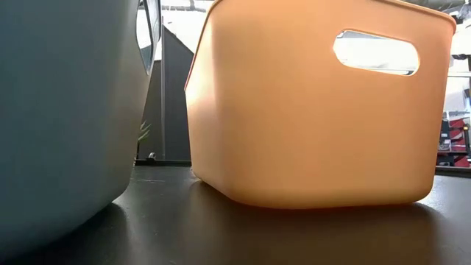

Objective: Sort candy
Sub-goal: Put the red candy into the blue bin

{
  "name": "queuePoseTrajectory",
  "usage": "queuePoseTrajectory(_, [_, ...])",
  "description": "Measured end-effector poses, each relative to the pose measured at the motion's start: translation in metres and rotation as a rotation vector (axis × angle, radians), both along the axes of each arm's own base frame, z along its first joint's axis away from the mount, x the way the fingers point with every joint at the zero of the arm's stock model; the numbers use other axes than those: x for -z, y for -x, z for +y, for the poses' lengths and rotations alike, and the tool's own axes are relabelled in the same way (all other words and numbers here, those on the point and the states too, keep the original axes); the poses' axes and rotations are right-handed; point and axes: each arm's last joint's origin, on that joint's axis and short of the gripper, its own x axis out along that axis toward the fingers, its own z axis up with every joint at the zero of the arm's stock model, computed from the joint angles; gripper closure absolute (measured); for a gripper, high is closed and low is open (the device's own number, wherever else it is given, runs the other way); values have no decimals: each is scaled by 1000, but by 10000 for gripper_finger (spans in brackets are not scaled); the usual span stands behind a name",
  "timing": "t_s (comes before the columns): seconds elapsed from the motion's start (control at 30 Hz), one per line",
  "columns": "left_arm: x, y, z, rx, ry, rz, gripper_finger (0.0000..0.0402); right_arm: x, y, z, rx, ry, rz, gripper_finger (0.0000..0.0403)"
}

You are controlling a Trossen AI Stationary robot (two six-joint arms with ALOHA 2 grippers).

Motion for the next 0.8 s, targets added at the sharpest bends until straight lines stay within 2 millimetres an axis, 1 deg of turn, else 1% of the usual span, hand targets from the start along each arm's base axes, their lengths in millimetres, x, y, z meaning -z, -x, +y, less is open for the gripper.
queuePoseTrajectory(0.07, [1,5,13,-112,-125,24,234,0,0,-2,6,4,0,112])
queuePoseTrajectory(0.13, [6,3,24,-180,-167,43,236,-1,0,-4,13,4,-3,112])
queuePoseTrajectory(0.27, [31,-3,43,-223,-163,65,237,-1,0,-7,23,4,-6,112])
queuePoseTrajectory(0.4, [54,1,64,-259,-188,150,225,-1,0,-9,33,4,-5,112])
queuePoseTrajectory(0.53, [66,4,80,-288,-176,200,203,-1,0,-10,37,4,-6,112])
queuePoseTrajectory(0.63, [75,4,90,-316,-149,206,186,-1,0,-12,43,4,-10,112])
queuePoseTrajectory(0.8, [93,9,98,-299,-97,226,166,-2,-1,-16,42,-10,-26,112])
